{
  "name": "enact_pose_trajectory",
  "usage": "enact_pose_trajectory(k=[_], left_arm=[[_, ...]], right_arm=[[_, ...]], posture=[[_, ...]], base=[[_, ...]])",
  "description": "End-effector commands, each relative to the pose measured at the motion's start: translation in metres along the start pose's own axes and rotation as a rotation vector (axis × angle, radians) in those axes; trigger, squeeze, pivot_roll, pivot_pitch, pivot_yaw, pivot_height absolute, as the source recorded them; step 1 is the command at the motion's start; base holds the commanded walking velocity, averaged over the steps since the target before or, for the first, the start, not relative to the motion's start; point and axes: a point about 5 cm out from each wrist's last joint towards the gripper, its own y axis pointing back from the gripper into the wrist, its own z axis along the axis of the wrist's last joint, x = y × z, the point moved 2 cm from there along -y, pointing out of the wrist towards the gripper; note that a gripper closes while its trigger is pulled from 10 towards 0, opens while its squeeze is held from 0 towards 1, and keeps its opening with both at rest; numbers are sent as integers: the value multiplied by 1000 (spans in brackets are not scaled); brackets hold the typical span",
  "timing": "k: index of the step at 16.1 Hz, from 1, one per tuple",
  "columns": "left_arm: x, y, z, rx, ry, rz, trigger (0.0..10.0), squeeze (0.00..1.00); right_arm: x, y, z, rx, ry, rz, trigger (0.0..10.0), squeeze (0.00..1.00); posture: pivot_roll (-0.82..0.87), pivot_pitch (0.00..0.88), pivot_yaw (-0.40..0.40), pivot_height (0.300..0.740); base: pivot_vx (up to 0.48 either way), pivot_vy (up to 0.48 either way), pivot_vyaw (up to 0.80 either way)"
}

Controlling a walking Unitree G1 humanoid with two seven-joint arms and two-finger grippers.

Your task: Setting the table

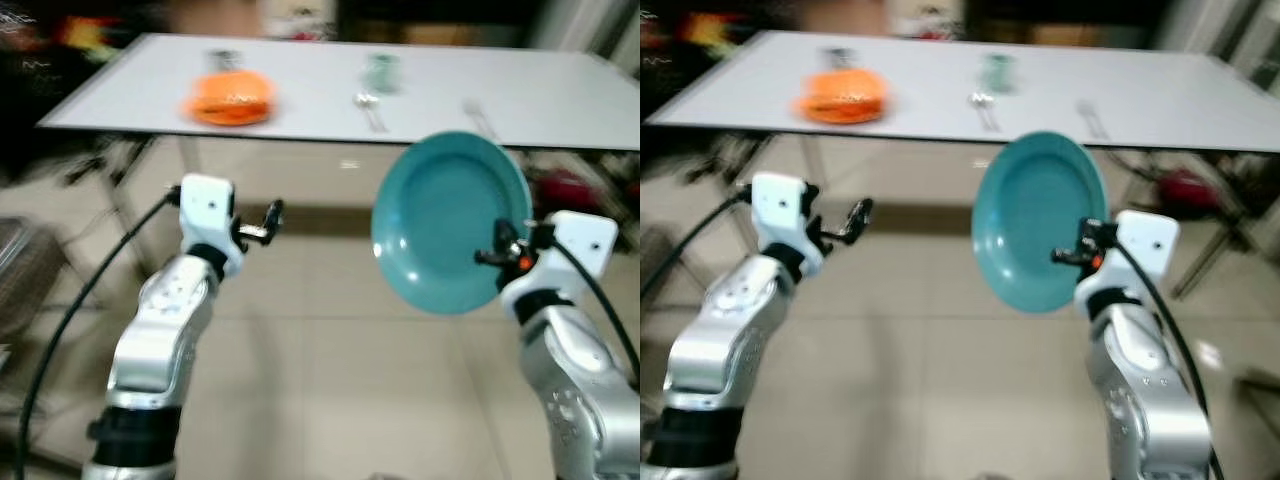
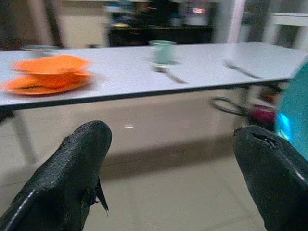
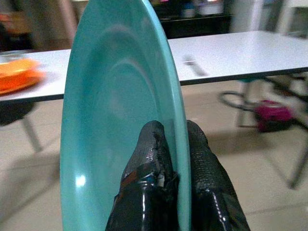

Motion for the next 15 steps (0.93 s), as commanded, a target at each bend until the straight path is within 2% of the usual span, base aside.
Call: enact_pose_trajectory(k=[1, 14, 15], left_arm=[[3, 0, -2, 10, -14, 1, 10000, 0], [-2, 0, -2, 2, -17, -28, 10000, 0], [-2, 0, -2, 0, -18, -29, 10000, 0]], right_arm=[[3, -1, 9, -50, -13, 13, 10000, 0], [2, -2, 11, -56, -14, 25, 10000, 0], [2, -3, 11, -54, -19, 28, 10000, 0]], posture=[[2, 0, -23, 740], [5, 0, -36, 740], [7, 0, -38, 740]], base=[[266, 0, 0], [299, 0, 0], [296, 0, -800]])
